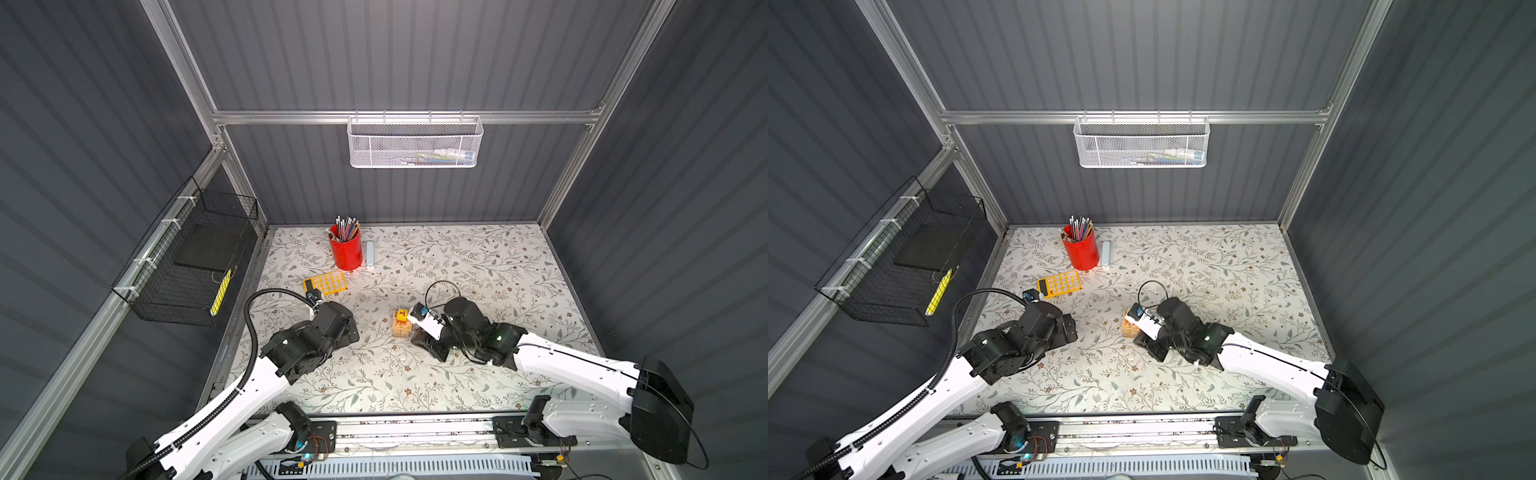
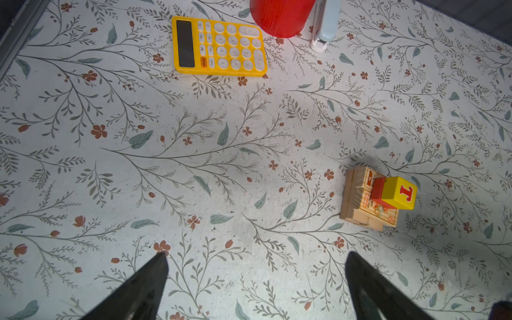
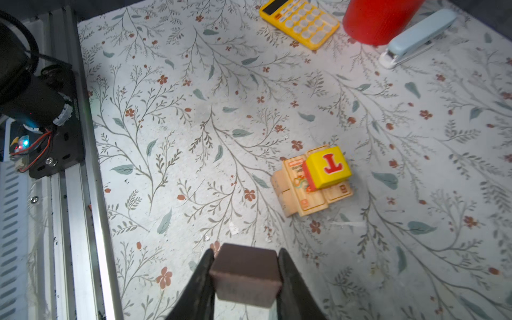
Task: Build the wood block tower
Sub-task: 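Lift the brown block and carry it over the yellow cube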
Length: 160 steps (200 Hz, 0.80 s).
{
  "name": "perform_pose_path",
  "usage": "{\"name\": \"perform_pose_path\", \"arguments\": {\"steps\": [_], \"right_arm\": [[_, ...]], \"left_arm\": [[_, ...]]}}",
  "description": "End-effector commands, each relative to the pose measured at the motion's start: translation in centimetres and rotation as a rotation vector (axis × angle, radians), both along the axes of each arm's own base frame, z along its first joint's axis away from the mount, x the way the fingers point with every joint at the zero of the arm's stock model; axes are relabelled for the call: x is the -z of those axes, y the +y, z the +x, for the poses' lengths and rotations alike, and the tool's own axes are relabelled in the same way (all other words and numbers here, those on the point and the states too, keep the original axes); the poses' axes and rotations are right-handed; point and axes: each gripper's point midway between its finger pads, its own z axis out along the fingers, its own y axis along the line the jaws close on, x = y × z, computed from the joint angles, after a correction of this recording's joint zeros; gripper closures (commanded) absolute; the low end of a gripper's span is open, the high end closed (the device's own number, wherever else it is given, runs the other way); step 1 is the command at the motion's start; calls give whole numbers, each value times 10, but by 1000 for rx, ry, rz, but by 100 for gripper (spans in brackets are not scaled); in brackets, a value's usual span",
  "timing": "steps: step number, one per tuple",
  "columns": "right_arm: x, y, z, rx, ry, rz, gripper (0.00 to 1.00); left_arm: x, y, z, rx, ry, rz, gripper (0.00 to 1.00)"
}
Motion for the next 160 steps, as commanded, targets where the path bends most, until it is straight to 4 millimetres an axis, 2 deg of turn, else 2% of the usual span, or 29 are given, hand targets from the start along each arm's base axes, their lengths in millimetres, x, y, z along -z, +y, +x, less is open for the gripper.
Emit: {"name": "perform_pose_path", "arguments": {"steps": [1,28,77,127,160], "right_arm": [[-17,8,5,-139,2,14,76],[-21,19,27,-198,-17,-20,76],[-6,26,54,-297,8,-153,76],[14,26,67,-346,38,-225,74],[17,33,75,-348,38,-224,73]], "left_arm": [[-13,5,0,5,-36,17,1],[-14,5,1,4,-41,16,0],[-14,6,3,5,-45,38,1],[-11,9,3,-1,-47,53,0],[-8,10,3,-9,-44,56,0]]}}
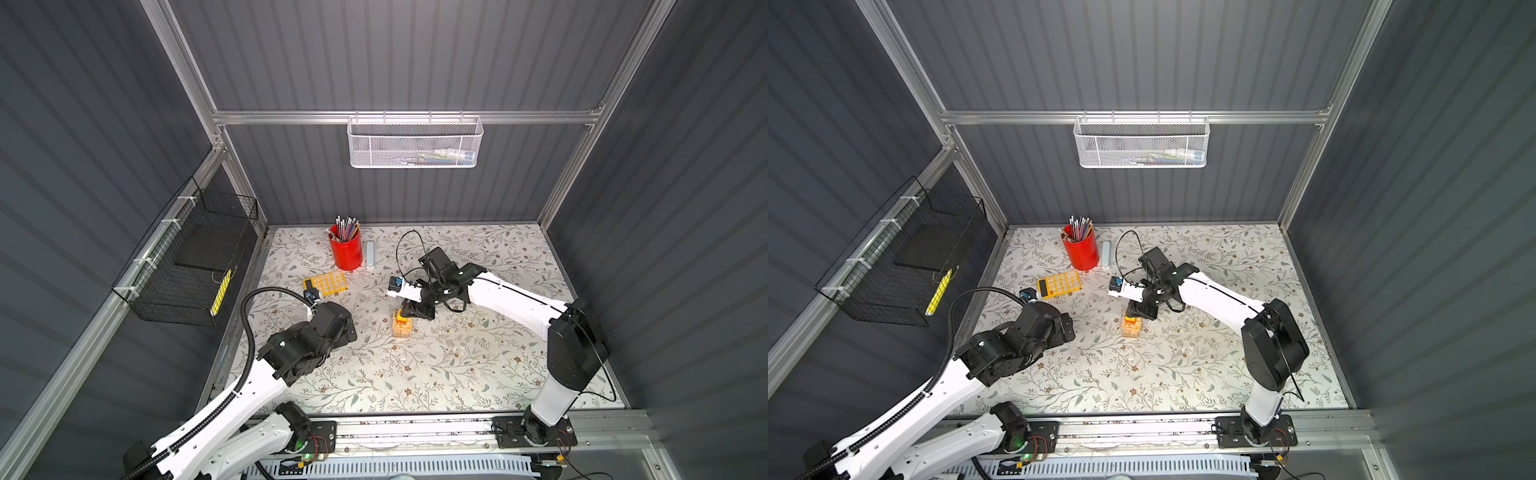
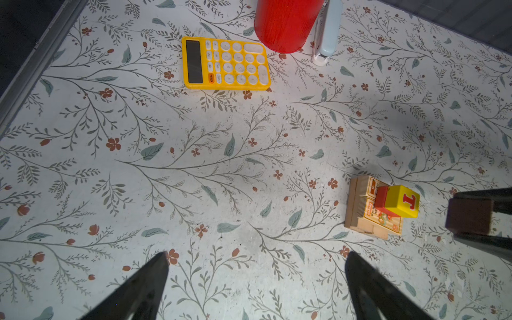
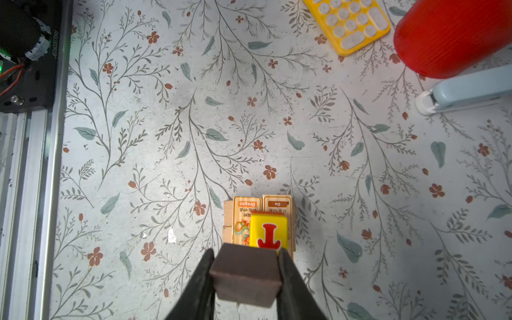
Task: Build the wood block tower
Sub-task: 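Lift the brown block and carry it over the yellow cube, then lower the brown block onto the yellow cube with the right gripper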
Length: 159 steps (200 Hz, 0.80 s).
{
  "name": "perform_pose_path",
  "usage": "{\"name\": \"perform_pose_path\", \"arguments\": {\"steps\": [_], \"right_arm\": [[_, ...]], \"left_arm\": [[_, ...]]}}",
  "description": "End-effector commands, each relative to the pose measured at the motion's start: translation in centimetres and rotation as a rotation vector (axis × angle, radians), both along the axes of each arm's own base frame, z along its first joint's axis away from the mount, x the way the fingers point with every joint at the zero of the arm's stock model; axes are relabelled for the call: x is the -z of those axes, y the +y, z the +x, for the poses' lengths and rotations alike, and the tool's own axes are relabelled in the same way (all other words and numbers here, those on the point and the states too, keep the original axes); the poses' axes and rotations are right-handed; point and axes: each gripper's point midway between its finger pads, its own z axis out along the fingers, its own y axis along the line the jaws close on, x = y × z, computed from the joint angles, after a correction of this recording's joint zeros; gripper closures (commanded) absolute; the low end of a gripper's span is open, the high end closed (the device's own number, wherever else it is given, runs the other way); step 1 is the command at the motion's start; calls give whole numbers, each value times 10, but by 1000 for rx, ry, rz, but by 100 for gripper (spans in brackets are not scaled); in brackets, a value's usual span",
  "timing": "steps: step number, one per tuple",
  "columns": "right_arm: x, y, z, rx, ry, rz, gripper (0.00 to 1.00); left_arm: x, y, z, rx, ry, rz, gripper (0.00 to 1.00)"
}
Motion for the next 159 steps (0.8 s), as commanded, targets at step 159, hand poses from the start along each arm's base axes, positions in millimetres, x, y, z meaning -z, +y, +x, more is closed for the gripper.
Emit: {"name": "perform_pose_path", "arguments": {"steps": [159], "right_arm": [[24,7,20,-23,-8,-82,72]], "left_arm": [[1,5,-1,-7,-5,33,0]]}}
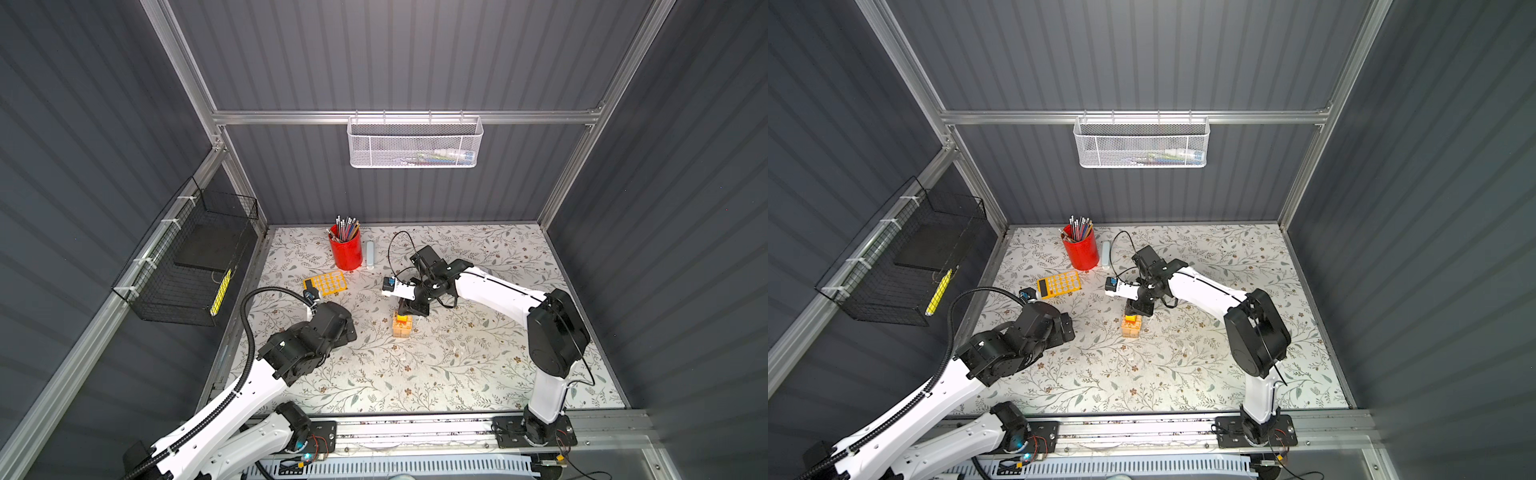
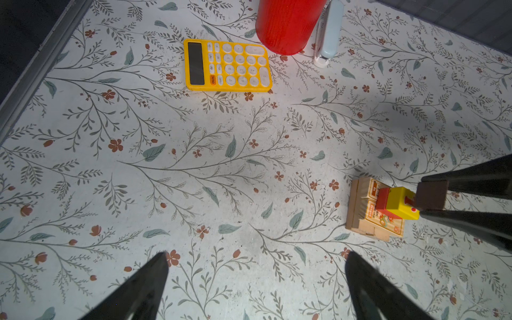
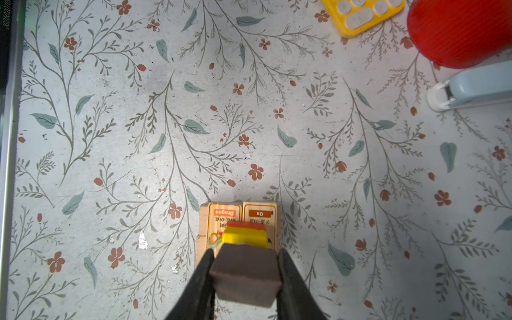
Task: Build the wood block tower
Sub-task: 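Lower the brown block onto the yellow cube with the right gripper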
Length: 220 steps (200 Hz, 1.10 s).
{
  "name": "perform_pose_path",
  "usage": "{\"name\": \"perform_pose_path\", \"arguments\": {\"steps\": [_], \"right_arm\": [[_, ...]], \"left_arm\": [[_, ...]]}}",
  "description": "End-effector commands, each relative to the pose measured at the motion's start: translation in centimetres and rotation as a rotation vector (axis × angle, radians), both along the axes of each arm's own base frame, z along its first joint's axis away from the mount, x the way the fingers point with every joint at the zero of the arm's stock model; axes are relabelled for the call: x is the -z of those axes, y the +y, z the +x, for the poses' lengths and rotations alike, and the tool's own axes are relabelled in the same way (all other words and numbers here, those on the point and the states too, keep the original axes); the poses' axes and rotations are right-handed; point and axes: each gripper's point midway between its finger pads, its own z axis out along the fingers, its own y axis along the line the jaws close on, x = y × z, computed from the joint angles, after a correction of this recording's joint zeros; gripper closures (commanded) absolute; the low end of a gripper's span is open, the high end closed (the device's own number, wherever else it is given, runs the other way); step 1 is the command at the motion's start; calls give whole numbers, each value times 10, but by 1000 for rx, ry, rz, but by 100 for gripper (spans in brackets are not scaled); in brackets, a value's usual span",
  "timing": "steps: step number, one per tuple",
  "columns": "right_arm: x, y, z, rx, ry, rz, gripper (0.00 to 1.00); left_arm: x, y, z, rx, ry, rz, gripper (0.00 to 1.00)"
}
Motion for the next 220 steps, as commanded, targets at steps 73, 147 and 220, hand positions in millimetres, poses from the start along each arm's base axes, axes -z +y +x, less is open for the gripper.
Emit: {"name": "perform_pose_path", "arguments": {"steps": [73,147,220], "right_arm": [[9,3,-2,-16,13,-27,71],[13,4,-1,-20,17,-41,69],[14,6,0,-17,16,-52,60]], "left_arm": [[1,4,-1,-3,0,31,1],[2,6,-2,-6,1,32,0],[1,6,-2,-9,-2,30,0]]}}
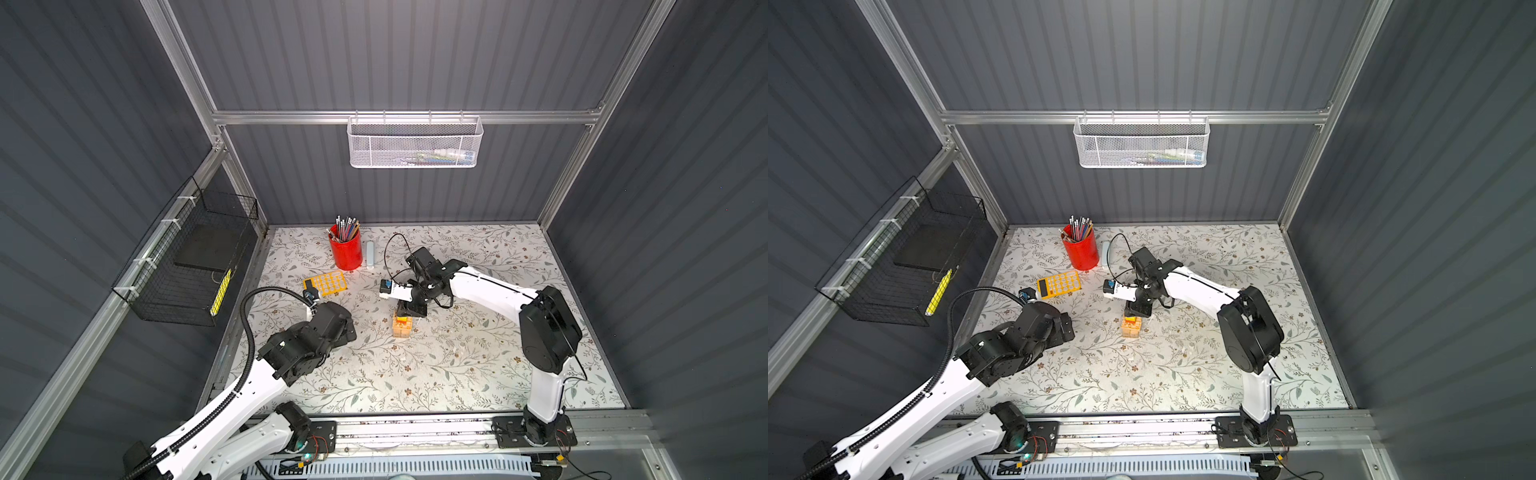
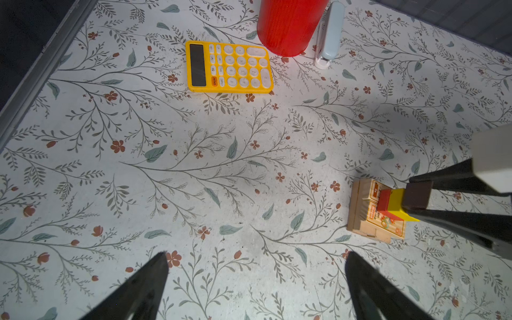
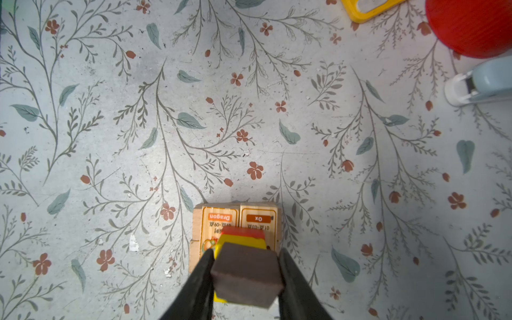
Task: Build the wood block tower
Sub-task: 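Lower the brown block onto the yellow cube with the right gripper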
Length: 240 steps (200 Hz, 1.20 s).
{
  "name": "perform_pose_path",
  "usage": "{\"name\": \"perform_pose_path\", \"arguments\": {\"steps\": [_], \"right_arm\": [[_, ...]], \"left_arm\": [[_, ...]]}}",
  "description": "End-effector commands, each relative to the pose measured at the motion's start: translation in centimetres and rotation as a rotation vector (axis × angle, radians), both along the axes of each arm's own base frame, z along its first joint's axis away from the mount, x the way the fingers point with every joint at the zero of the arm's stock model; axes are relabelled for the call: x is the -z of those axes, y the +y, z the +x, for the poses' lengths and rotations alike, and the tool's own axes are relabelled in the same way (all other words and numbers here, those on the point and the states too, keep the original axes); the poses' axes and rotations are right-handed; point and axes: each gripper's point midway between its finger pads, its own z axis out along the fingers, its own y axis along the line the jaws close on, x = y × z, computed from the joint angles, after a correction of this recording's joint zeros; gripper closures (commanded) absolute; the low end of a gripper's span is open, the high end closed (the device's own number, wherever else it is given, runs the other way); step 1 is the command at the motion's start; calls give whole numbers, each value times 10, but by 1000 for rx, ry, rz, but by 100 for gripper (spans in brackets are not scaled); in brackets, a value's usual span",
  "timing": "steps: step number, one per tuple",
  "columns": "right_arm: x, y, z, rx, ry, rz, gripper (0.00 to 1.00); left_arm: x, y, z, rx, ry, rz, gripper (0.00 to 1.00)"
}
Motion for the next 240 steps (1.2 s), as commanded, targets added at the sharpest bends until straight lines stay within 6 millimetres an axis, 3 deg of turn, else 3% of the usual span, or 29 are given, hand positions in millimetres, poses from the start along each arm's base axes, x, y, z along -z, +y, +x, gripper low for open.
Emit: {"name": "perform_pose_path", "arguments": {"steps": [1,55,126,240], "right_arm": [[1,2,-2,-6,11,-12,60],[-2,1,-3,-3,7,-8,55],[-1,-4,-1,7,-20,-30,56],[-16,-3,-8,-6,-27,23,61]], "left_arm": [[1,5,-3,-5,1,25,0],[1,5,-3,-2,2,22,0],[-1,5,-3,-6,-2,14,1],[-1,6,-4,-9,0,13,0]]}}
